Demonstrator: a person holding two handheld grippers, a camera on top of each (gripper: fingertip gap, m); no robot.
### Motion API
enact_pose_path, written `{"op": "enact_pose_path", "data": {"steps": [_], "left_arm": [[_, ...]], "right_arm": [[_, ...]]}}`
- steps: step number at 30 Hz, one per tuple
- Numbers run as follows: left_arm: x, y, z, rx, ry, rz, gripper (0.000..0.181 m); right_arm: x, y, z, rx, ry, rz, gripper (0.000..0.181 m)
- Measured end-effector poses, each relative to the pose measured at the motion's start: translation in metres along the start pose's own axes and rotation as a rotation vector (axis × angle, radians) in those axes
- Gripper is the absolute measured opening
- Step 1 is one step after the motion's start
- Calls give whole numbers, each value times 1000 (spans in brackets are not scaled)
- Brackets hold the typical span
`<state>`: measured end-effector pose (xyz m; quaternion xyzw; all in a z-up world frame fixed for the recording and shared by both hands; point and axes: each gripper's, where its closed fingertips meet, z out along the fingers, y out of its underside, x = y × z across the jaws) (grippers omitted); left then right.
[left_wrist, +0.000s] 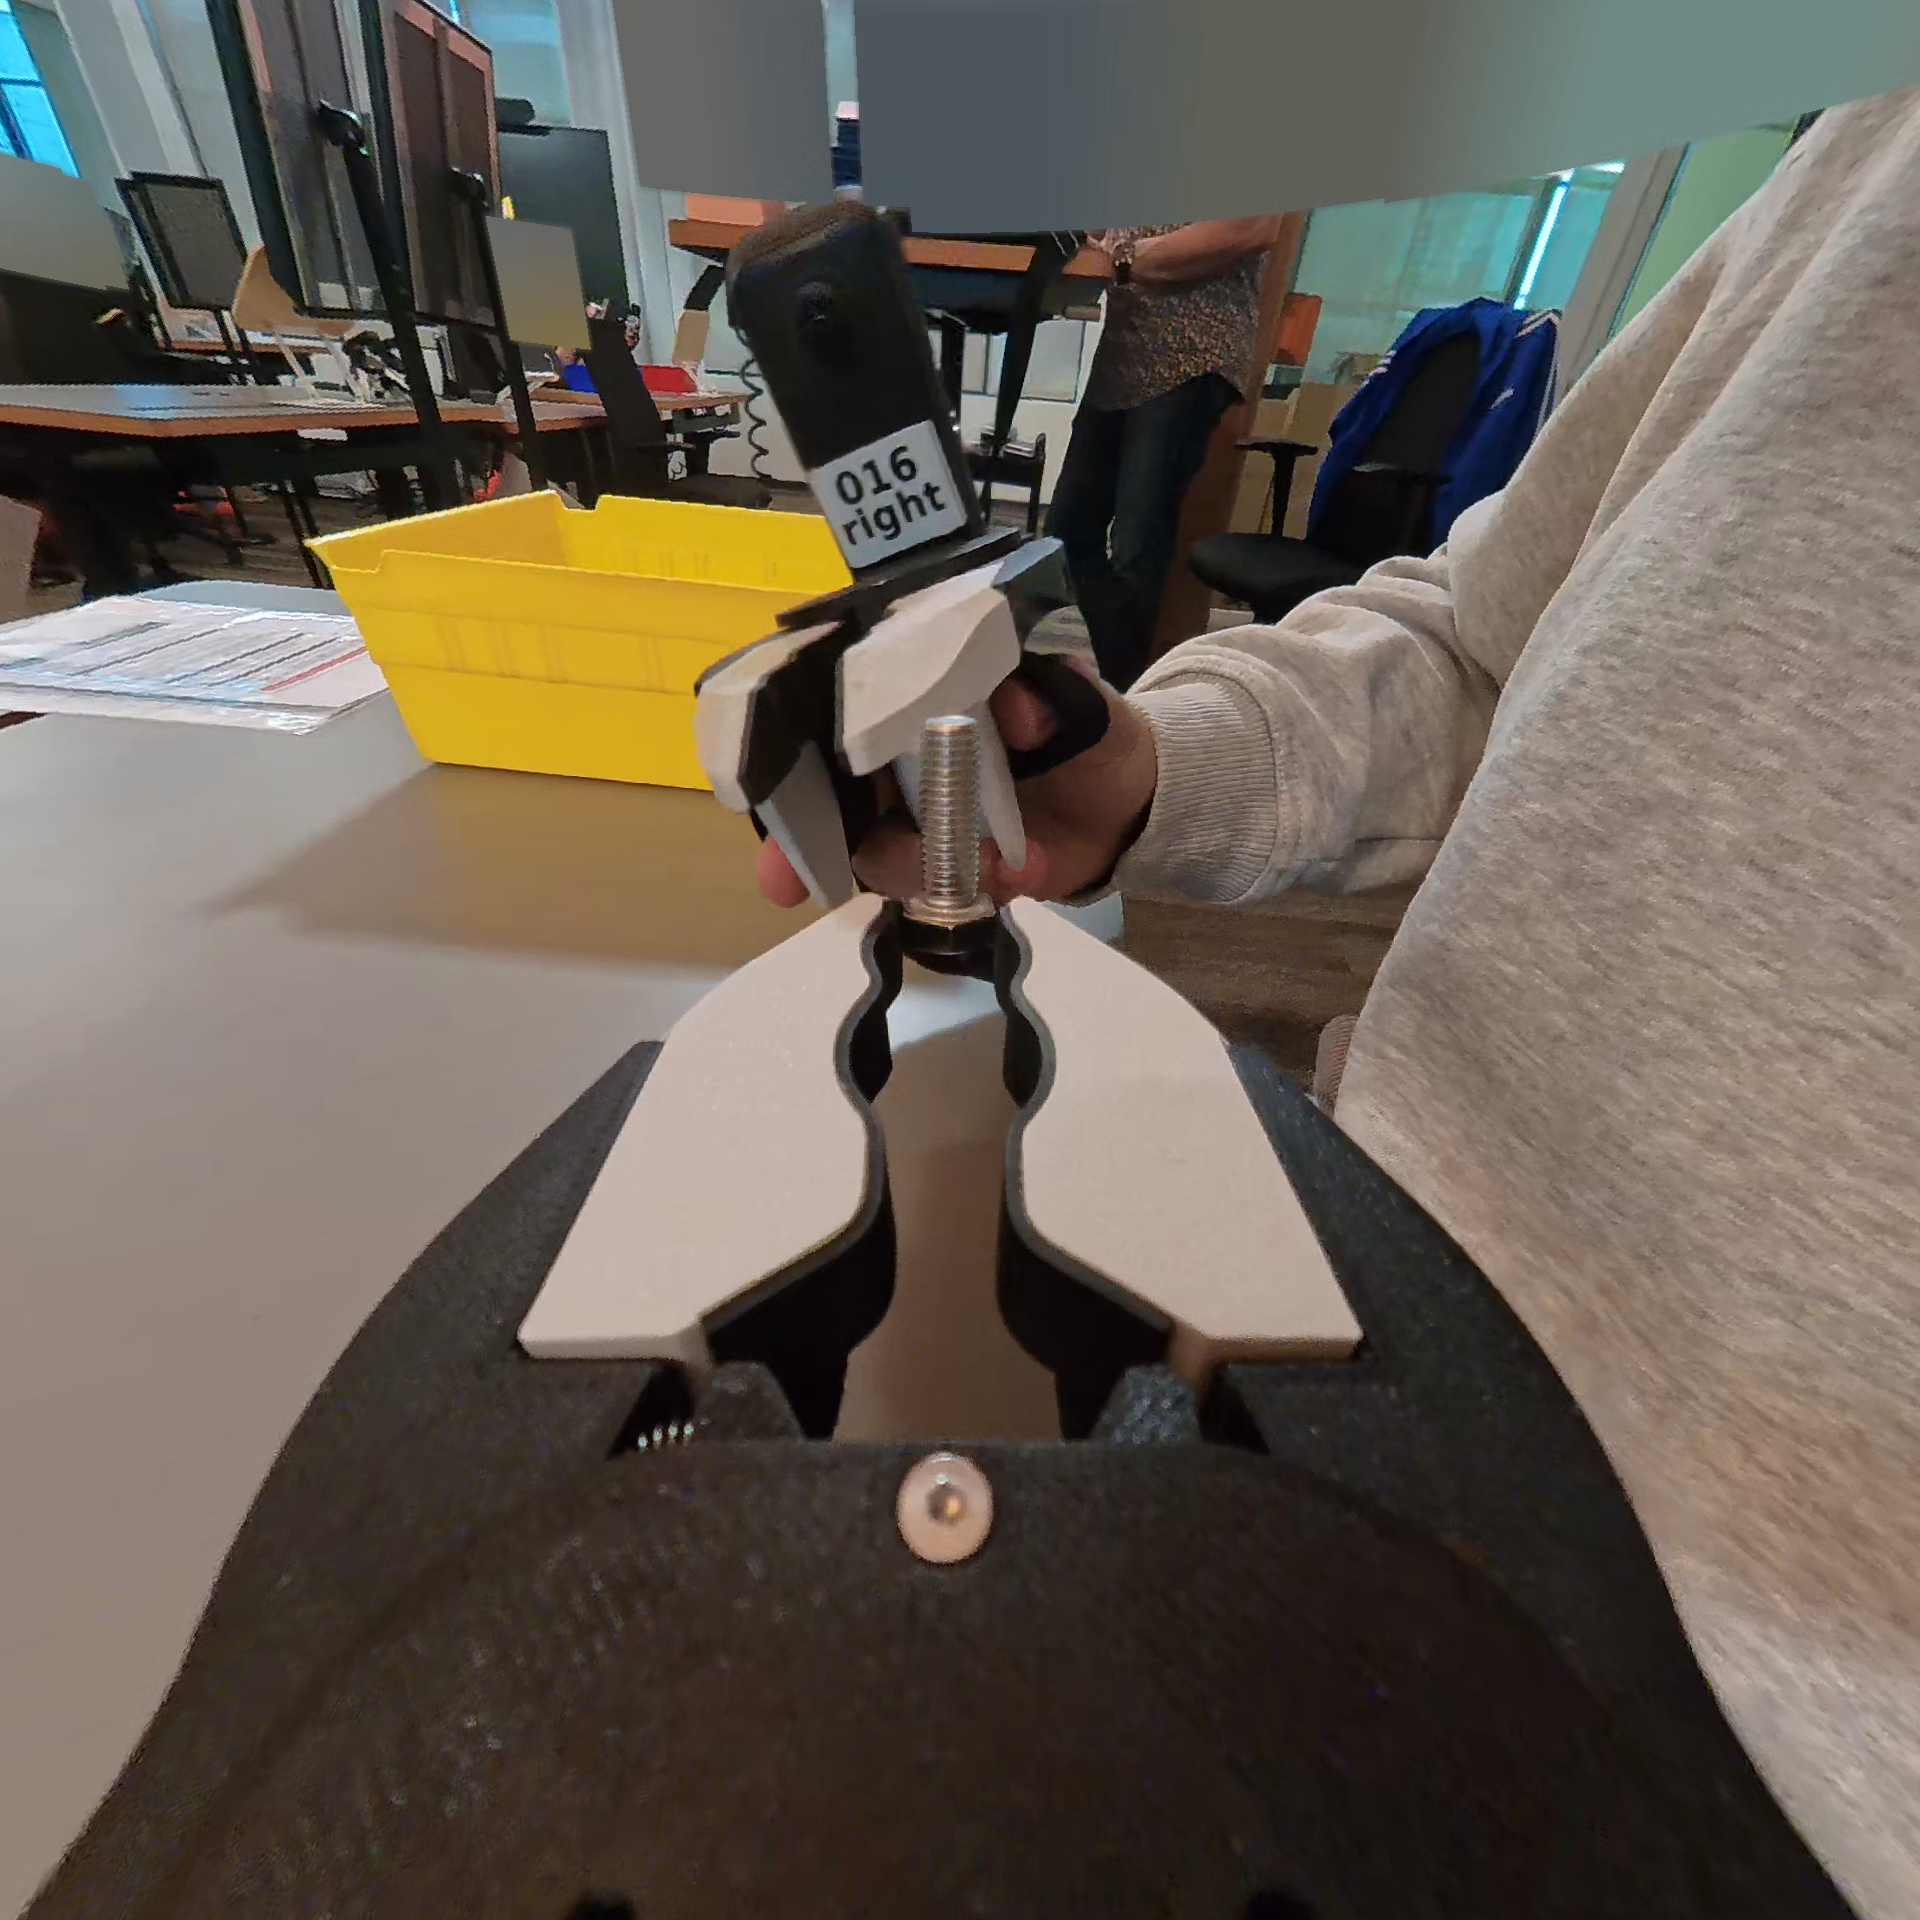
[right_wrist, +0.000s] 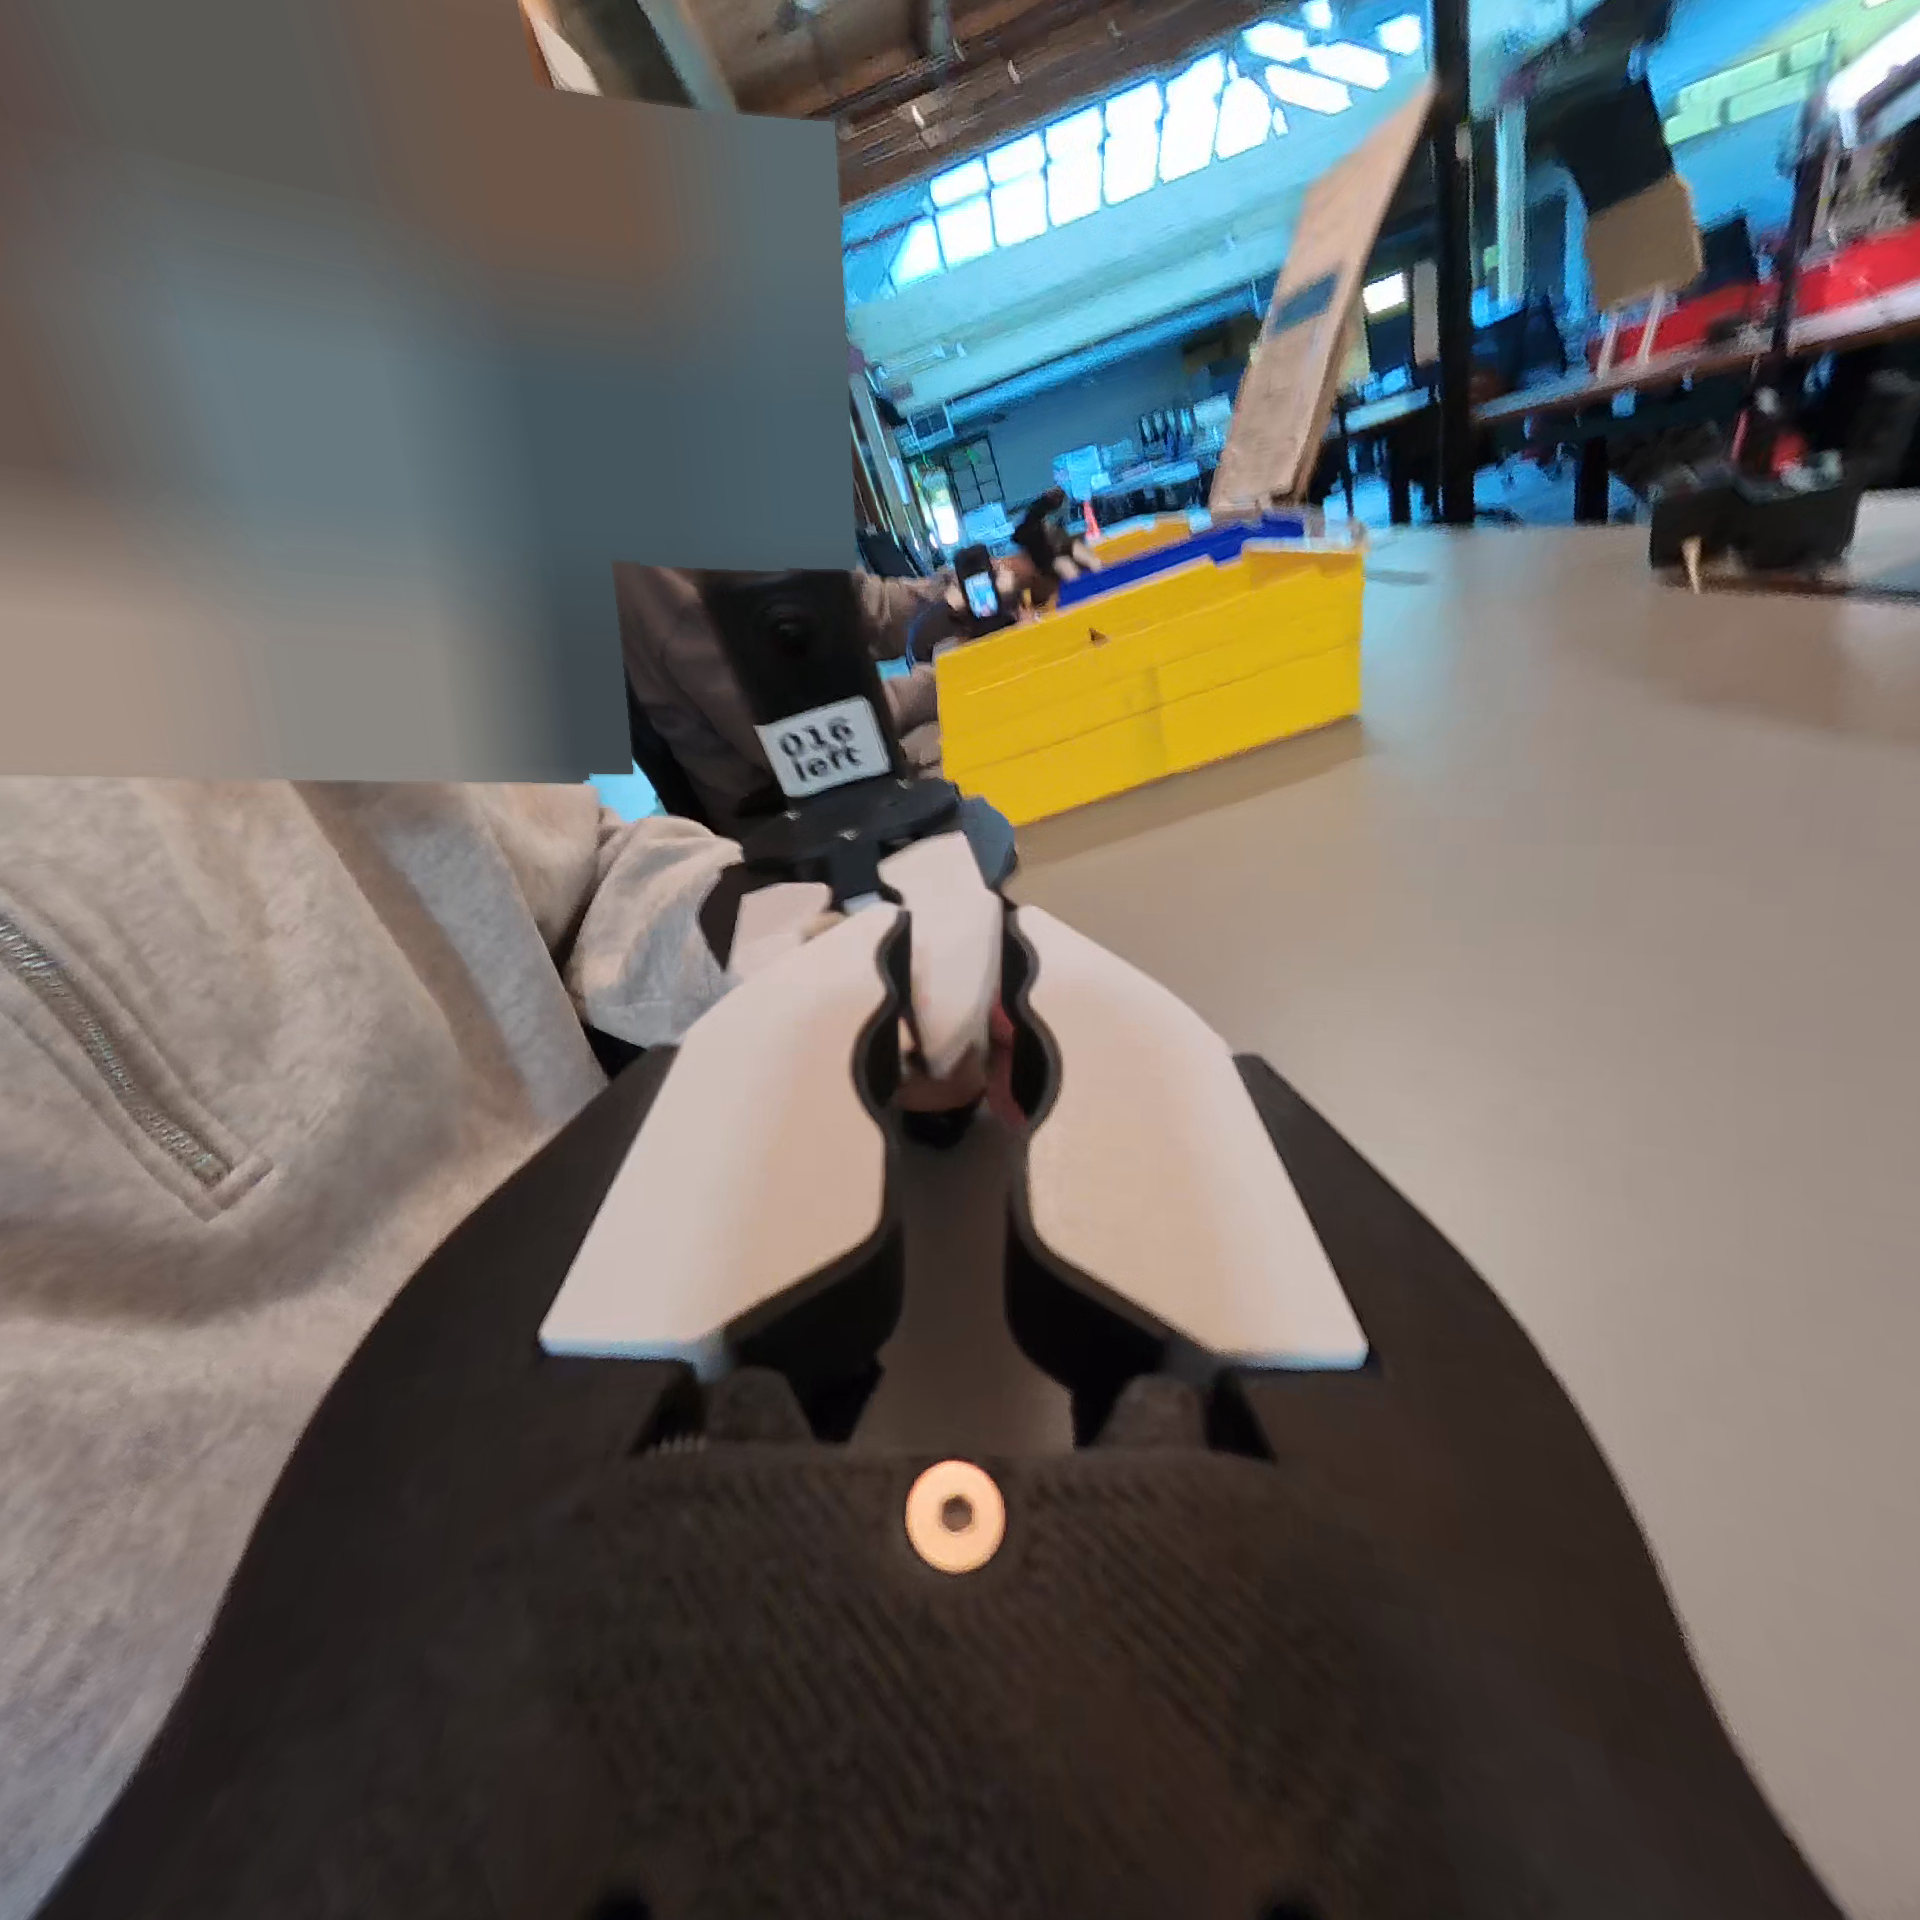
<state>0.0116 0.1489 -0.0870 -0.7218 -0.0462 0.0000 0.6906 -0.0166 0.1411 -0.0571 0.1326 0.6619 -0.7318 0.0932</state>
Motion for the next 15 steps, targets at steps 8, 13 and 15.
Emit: {"op": "enact_pose_path", "data": {"steps": [8, 13, 15], "left_arm": [[4, 3, 2, -28, -3, 68, 16], [4, 3, 2, -33, -7, 82, 17], [3, 3, 2, -32, -9, 83, 17]], "right_arm": [[-4, 23, 9, -108, -86, 162, 14], [-5, 24, 7, -116, -109, 200, 11], [-6, 24, 7, -114, -127, 224, 12]]}}
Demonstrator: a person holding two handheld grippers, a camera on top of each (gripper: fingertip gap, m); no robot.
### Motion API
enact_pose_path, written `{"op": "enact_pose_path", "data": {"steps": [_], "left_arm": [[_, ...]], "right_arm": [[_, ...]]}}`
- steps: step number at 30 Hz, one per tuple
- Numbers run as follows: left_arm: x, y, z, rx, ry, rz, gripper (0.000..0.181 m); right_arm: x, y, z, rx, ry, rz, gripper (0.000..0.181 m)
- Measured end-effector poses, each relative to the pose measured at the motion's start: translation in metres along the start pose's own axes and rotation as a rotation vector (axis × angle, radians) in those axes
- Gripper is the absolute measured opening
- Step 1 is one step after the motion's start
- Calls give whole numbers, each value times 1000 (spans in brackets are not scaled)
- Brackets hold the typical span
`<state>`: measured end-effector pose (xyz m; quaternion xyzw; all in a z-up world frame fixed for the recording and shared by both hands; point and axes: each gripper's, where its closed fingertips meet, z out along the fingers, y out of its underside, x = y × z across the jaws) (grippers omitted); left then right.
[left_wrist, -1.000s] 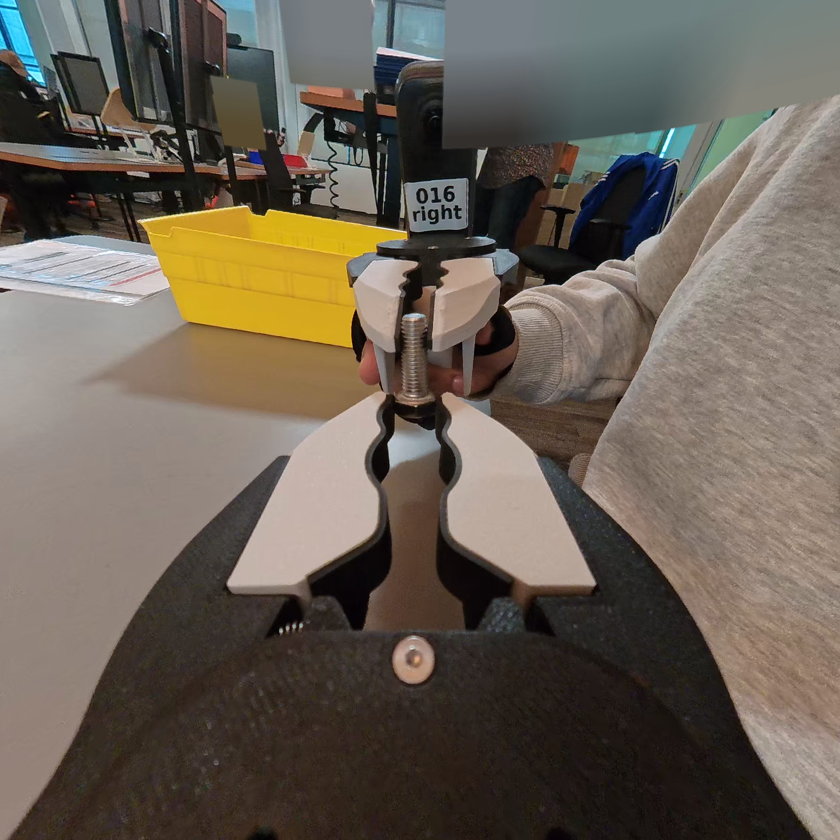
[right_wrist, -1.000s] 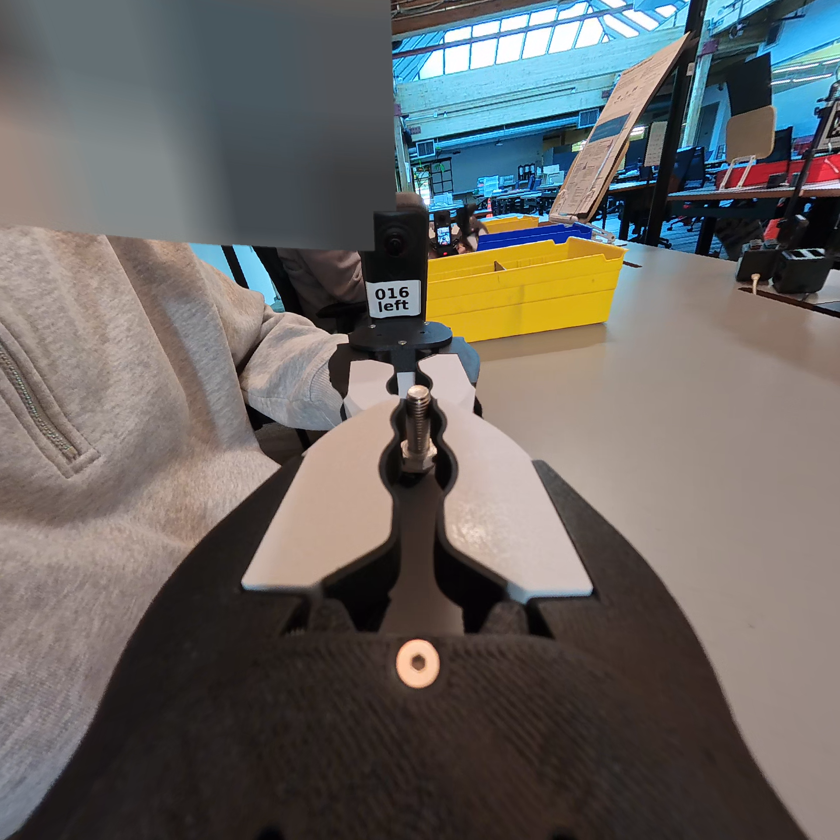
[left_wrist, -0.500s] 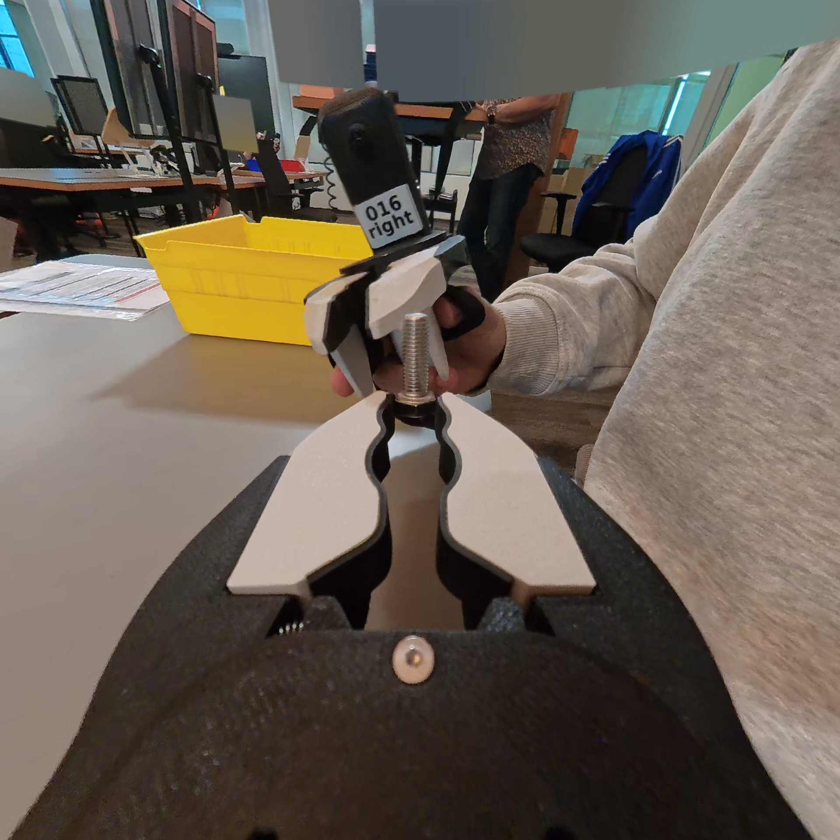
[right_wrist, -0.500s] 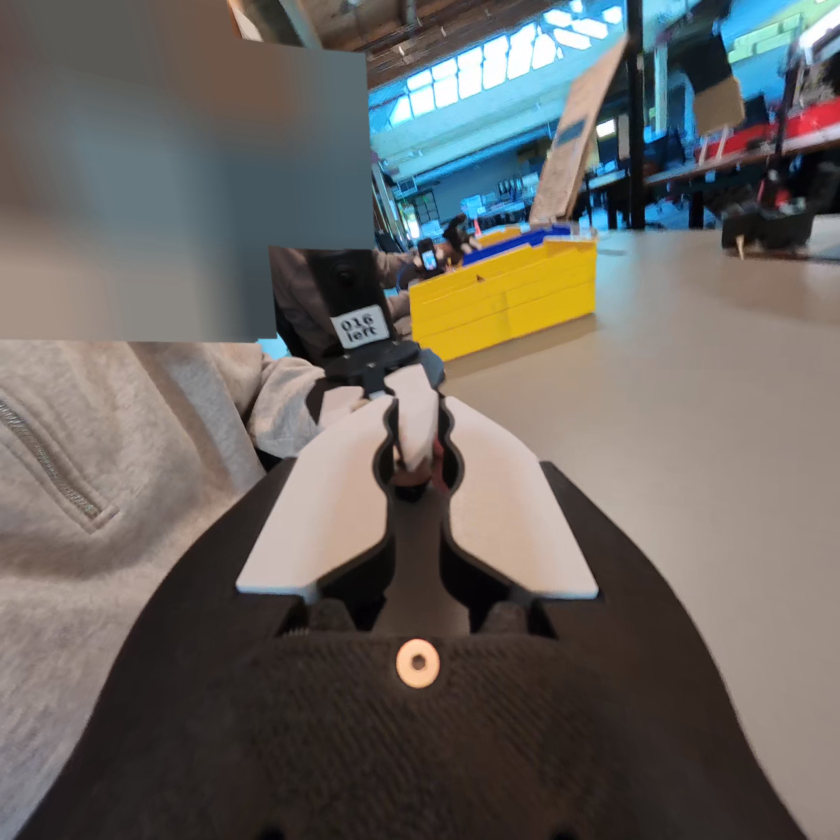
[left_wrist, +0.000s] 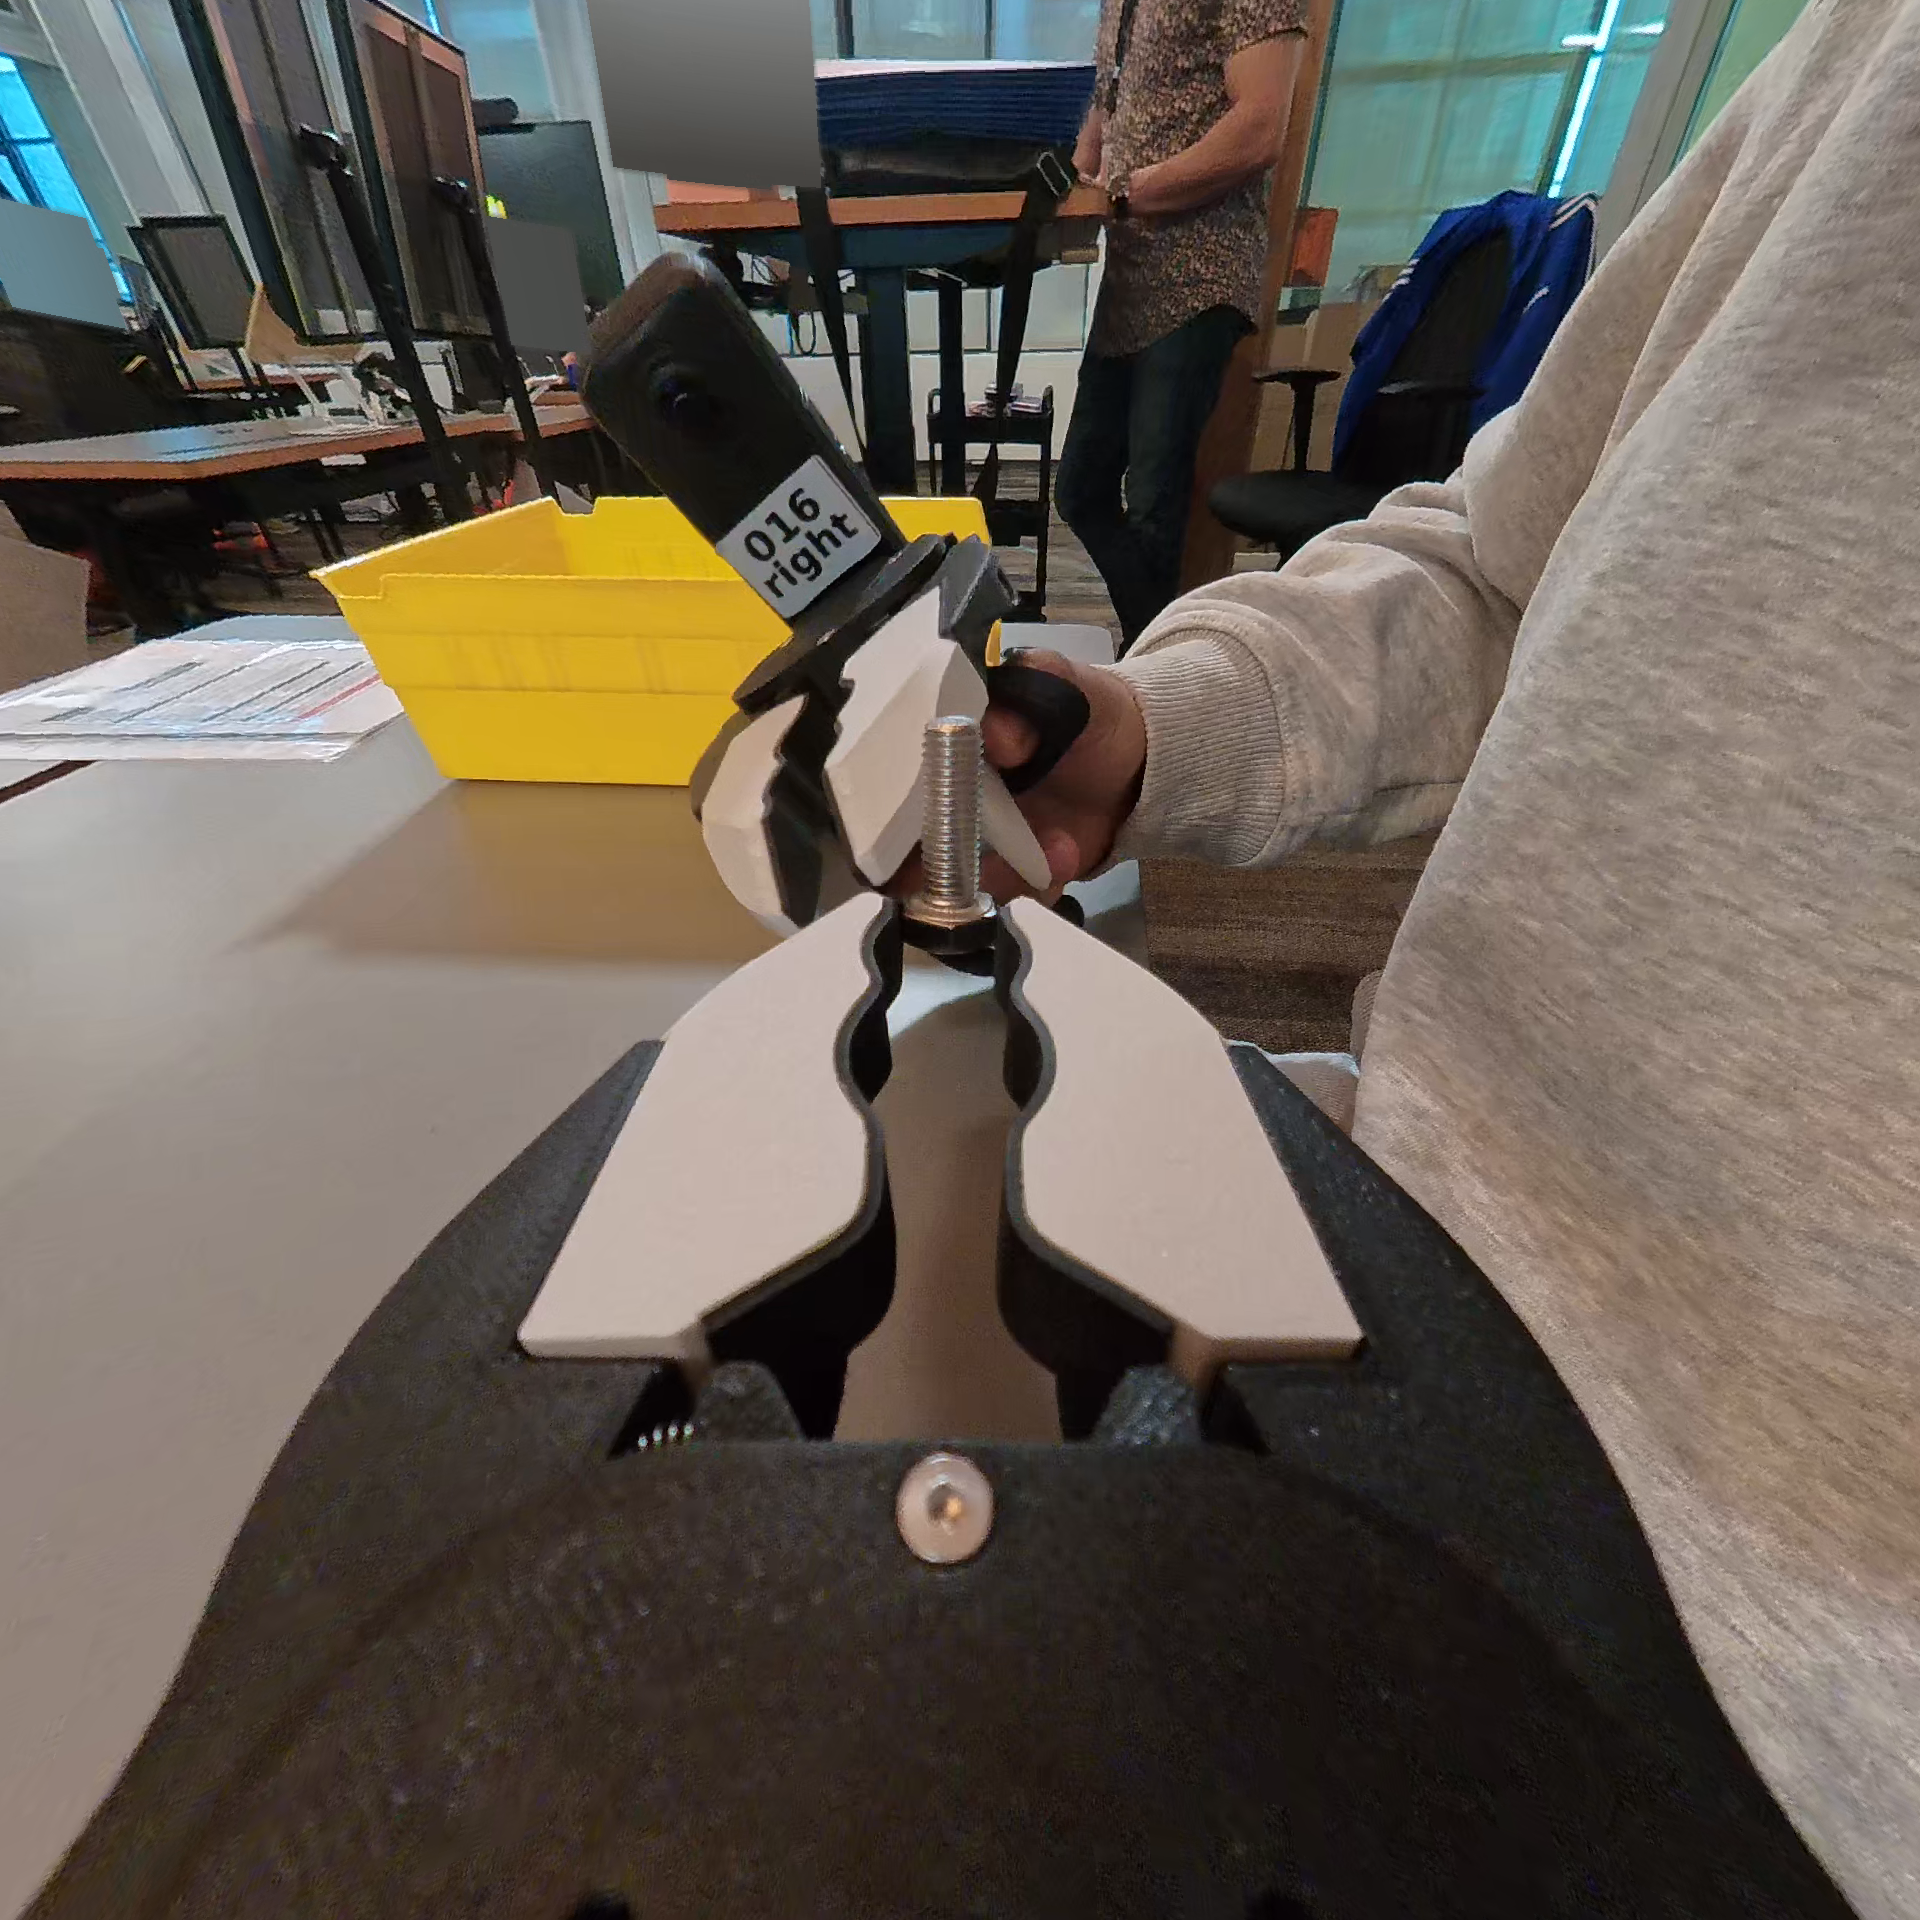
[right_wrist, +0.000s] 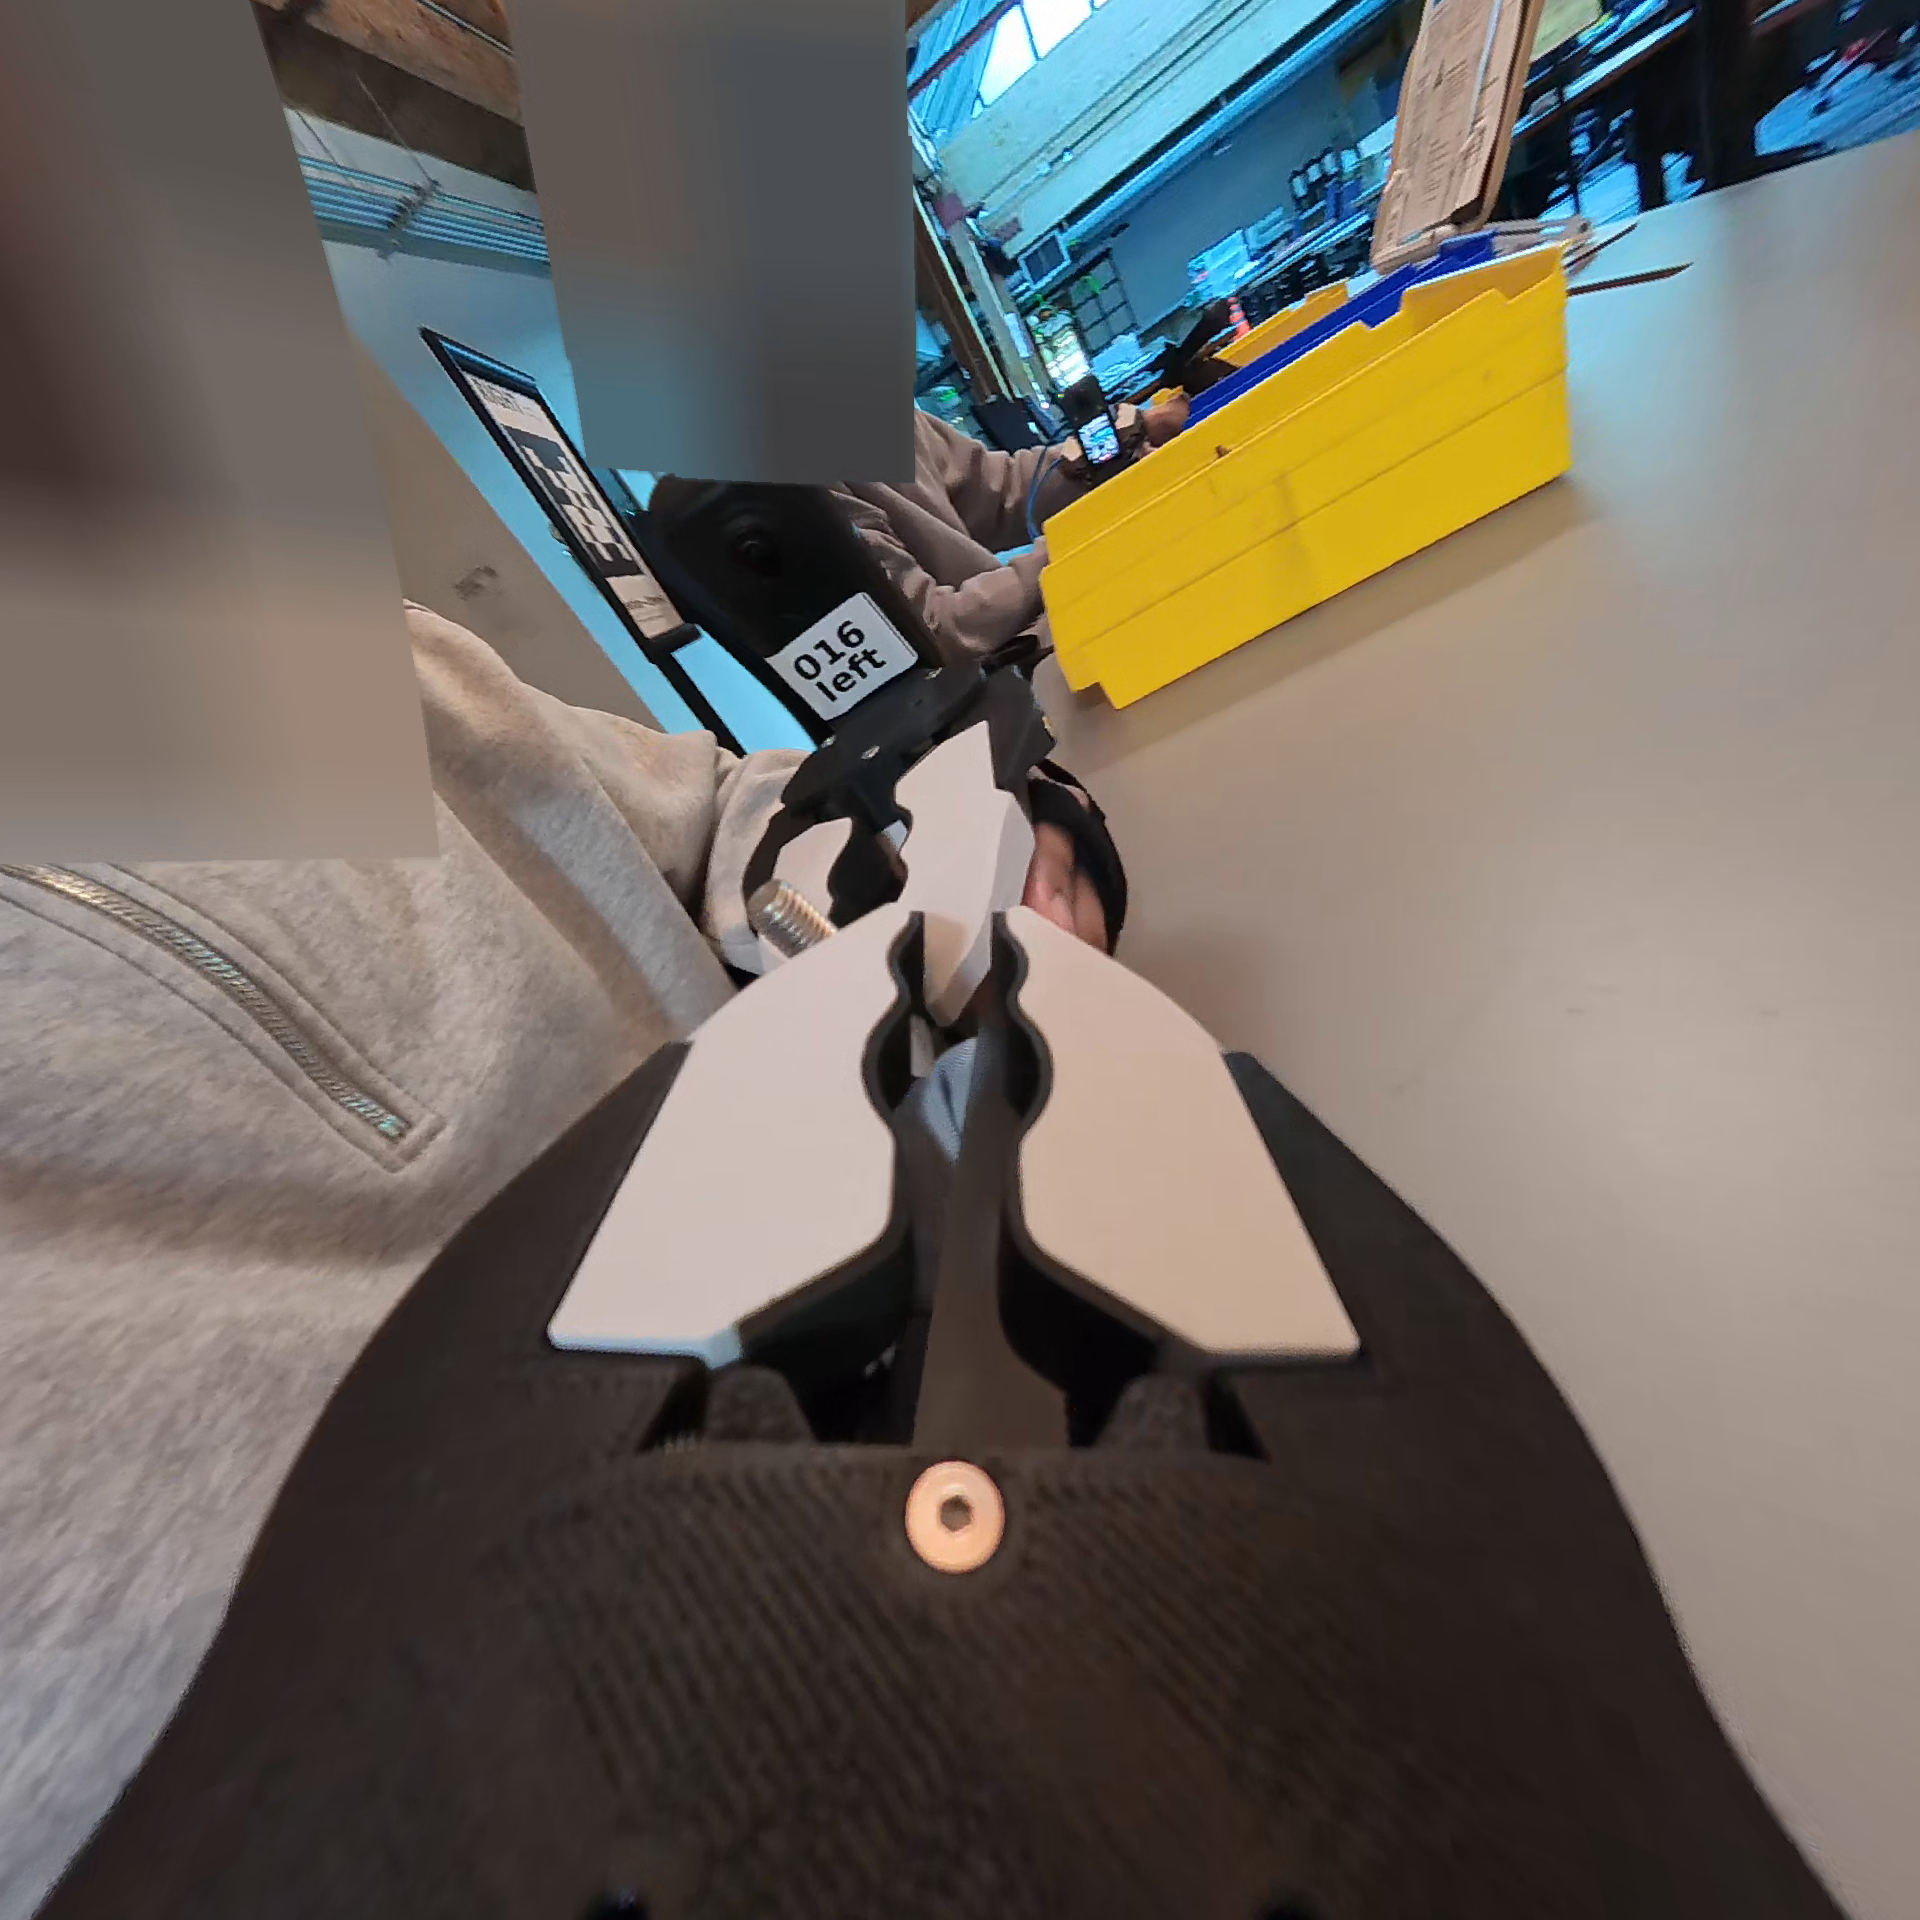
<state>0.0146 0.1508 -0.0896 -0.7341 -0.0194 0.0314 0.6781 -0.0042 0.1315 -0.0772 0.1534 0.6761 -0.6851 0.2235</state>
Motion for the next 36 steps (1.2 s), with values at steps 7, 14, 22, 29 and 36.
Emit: {"op": "enact_pose_path", "data": {"steps": [7, 14, 22, 29, 36], "left_arm": [[0, 0, 0, -3, 0, 3, 17], [0, 1, 1, -9, 1, 7, 17], [-1, 1, 1, -12, -12, 17, 17], [-1, -1, 2, -8, -24, 21, 17], [-10, -3, -1, 12, -48, -15, 17]], "right_arm": [[0, 3, 0, -16, -16, 22, 12], [-1, 4, 0, -17, -30, 34, 11], [-1, 4, 0, -19, -25, 41, 10], [9, 2, -1, -14, 36, 43, 3], [9, -12, -9, 83, 28, 82, 6]]}}
